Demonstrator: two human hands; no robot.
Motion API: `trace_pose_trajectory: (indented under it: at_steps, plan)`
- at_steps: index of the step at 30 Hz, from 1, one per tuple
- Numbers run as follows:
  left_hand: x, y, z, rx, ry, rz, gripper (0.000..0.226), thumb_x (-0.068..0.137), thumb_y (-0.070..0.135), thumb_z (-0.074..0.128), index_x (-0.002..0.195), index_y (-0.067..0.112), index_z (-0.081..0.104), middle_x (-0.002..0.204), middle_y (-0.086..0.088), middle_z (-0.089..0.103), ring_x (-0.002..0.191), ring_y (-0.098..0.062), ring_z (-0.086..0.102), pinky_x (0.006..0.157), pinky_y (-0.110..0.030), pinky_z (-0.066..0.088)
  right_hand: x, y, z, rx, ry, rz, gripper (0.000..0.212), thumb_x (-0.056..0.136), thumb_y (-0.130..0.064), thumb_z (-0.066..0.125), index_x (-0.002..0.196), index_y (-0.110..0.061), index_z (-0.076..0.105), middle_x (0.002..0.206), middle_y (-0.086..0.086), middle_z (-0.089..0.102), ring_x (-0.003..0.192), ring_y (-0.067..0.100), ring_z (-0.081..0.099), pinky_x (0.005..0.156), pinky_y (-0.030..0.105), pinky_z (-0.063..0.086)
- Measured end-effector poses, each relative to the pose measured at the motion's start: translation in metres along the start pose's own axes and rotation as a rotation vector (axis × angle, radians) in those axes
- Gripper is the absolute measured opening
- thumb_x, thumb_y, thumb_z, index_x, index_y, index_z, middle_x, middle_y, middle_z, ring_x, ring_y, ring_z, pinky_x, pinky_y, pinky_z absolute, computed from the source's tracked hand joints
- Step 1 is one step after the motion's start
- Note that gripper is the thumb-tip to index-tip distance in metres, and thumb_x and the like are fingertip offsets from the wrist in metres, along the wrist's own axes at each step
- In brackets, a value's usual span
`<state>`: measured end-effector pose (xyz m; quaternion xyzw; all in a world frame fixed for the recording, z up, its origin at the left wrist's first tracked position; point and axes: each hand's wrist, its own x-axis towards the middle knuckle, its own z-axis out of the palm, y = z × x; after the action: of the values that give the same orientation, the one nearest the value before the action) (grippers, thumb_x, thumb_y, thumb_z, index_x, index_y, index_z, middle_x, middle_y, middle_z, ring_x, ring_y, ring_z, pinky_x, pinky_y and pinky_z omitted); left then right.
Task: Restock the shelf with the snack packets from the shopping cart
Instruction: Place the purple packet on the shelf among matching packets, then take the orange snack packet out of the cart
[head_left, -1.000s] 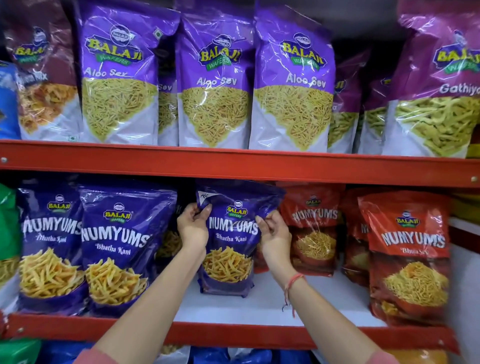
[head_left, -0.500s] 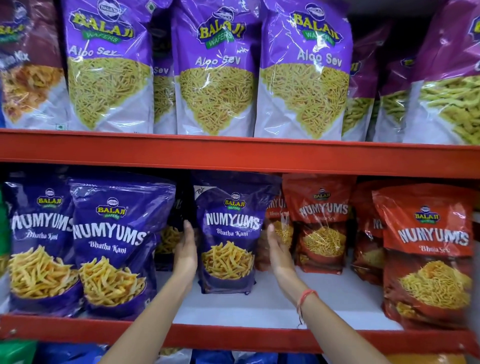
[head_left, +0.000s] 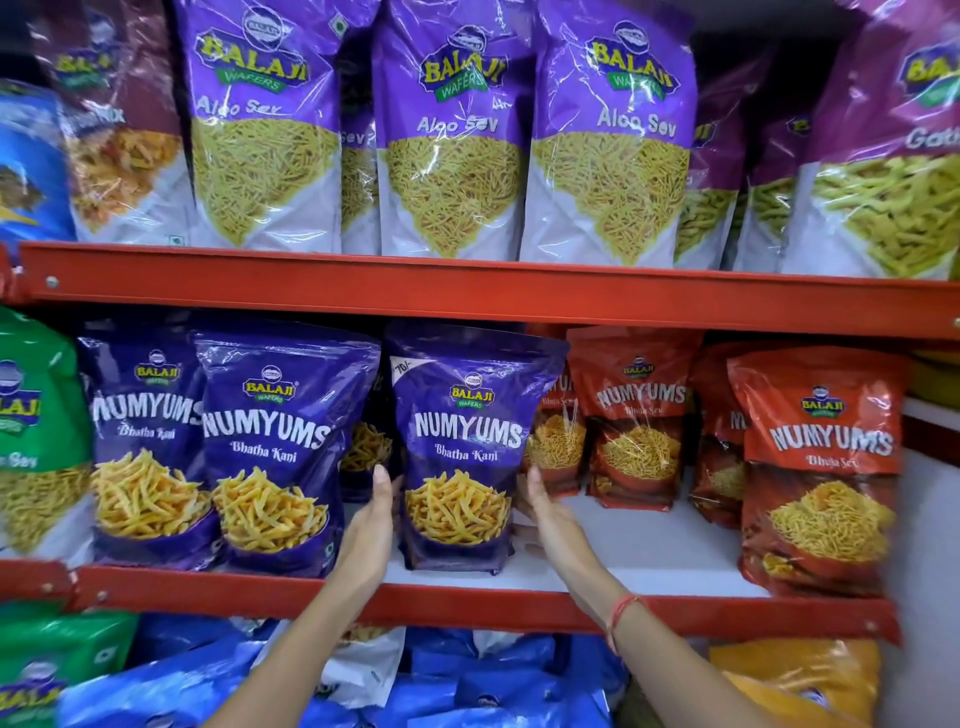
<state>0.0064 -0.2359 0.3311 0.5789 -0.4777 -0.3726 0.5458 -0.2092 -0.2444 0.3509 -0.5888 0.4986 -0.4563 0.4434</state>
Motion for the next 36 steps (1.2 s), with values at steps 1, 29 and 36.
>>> trace_pose_trajectory:
  at_steps: [1, 29, 36]
  plan:
    - [-0.006, 0.0, -0.002, 0.034, 0.003, -0.011, 0.07, 0.058, 0.094, 0.015, 0.081, 0.05, 0.065, 0.101, -0.002, 0.061, 0.1, -0.02, 0.056, 0.101, -0.042, 0.037, -0.009, -0.003, -0.001, -0.02, 0.0, -0.006, 0.045, 0.068, -0.083, 0.031, 0.079, -0.051, 0.061, 0.109, -0.013, 0.063, 0.113, 0.017, 0.059, 0.107, 0.045, 0.043]
    - [-0.213, -0.104, 0.057, 0.161, -0.275, 0.143, 0.022, 0.09, 0.026, 0.055, 0.106, 0.015, 0.063, 0.105, 0.002, 0.068, 0.095, 0.001, 0.061, 0.083, -0.015, 0.049, -0.233, 0.168, -0.083, -0.346, 0.187, 0.035, 0.021, 0.084, -0.037, 0.067, 0.096, -0.02, 0.072, 0.101, -0.002, 0.075, 0.096, 0.012, 0.067, 0.083, 0.035, 0.054]
    - [-0.243, -0.209, 0.114, 0.301, -0.47, -0.137, 0.025, 0.078, 0.004, 0.068, 0.103, 0.004, 0.062, 0.092, -0.004, 0.066, 0.075, 0.02, 0.059, 0.077, -0.014, 0.05, -0.28, 0.276, -0.139, -0.483, 0.084, 0.455, 0.062, 0.059, -0.021, 0.089, 0.114, -0.008, 0.062, 0.103, 0.006, 0.071, 0.08, -0.003, 0.064, 0.07, -0.002, 0.043]
